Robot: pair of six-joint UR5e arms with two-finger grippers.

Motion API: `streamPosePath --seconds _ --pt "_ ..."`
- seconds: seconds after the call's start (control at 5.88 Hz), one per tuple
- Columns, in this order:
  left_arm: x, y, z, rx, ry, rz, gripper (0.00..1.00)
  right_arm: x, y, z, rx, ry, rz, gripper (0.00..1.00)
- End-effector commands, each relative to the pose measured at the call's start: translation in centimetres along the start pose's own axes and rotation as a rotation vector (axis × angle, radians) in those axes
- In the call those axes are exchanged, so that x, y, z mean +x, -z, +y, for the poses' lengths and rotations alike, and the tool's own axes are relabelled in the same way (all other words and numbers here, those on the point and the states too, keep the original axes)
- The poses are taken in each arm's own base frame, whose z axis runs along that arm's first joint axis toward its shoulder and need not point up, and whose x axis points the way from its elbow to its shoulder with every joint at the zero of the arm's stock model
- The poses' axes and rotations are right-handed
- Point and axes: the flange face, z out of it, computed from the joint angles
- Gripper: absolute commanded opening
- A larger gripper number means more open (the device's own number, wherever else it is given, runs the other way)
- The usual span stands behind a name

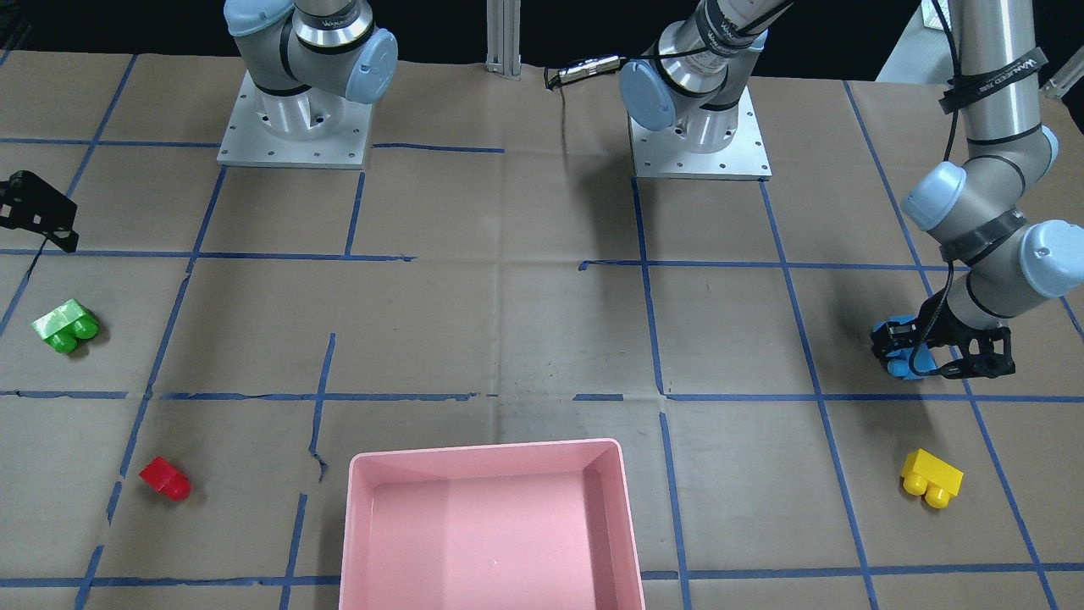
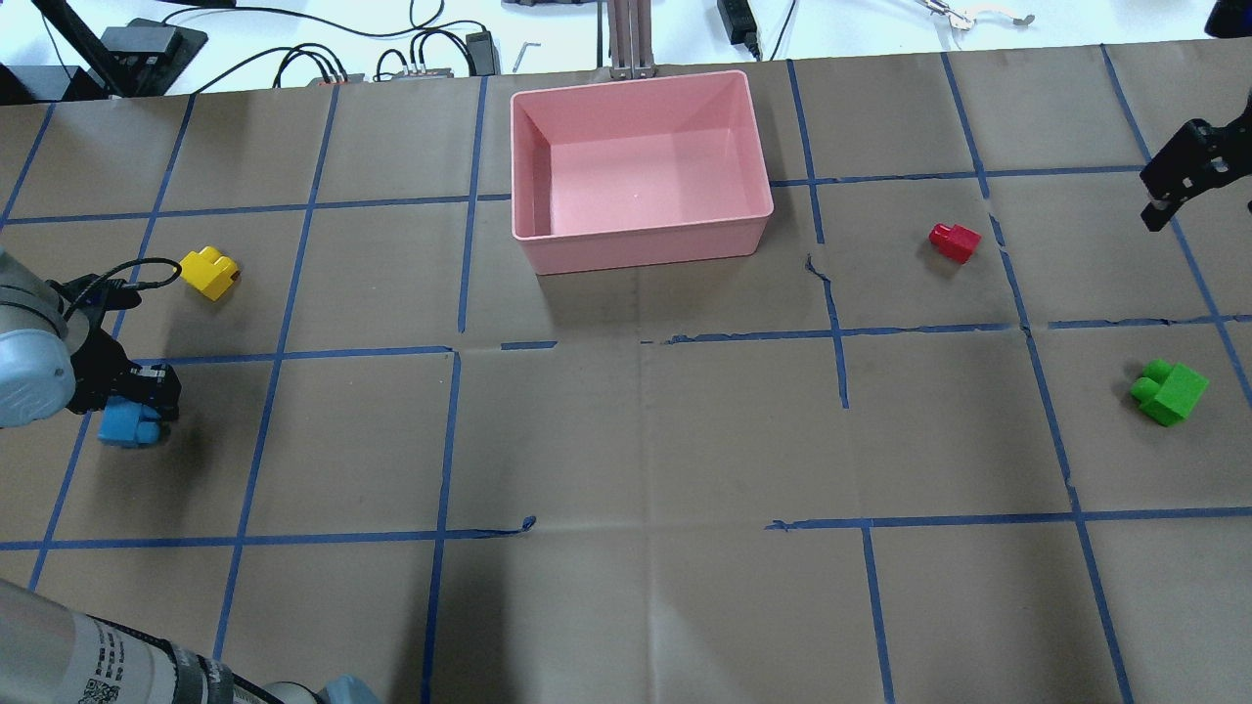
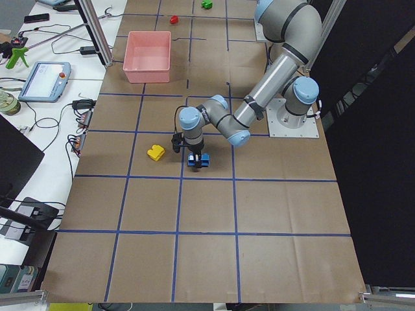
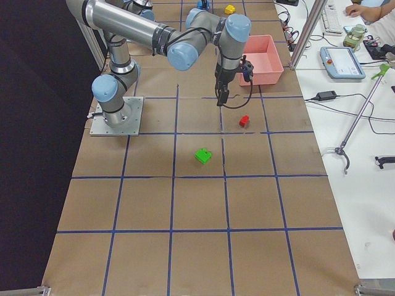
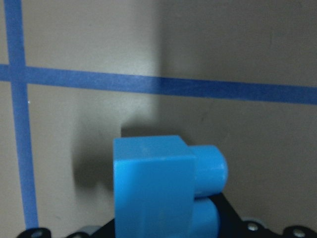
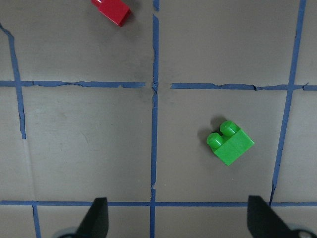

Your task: Put all blocks into box

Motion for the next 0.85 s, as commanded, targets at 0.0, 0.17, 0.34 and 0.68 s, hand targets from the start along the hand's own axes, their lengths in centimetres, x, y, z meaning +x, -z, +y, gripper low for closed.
streamPosePath --seconds 0.0,0.17,0.34,0.68 --pt "0.7 4.0 -0.8 0.022 -0.024 -0.019 0.0 3.2 -1.3 -0.7 0.012 -0.008 0.005 1.0" --pt "2.4 7.5 -1.6 0.035 -0.056 -0.032 0.0 3.7 -1.5 -0.5 0.011 0.015 0.003 1.0" --pt "4.3 10.2 -2.0 0.066 -0.088 -0.047 0.0 4.9 -2.9 -1.0 -0.011 0.021 -0.013 1.0" --pt "17.8 20.2 -7.2 0.188 -0.181 -0.079 0.0 8.6 -5.2 -1.7 -0.001 0.326 -0.014 1.0"
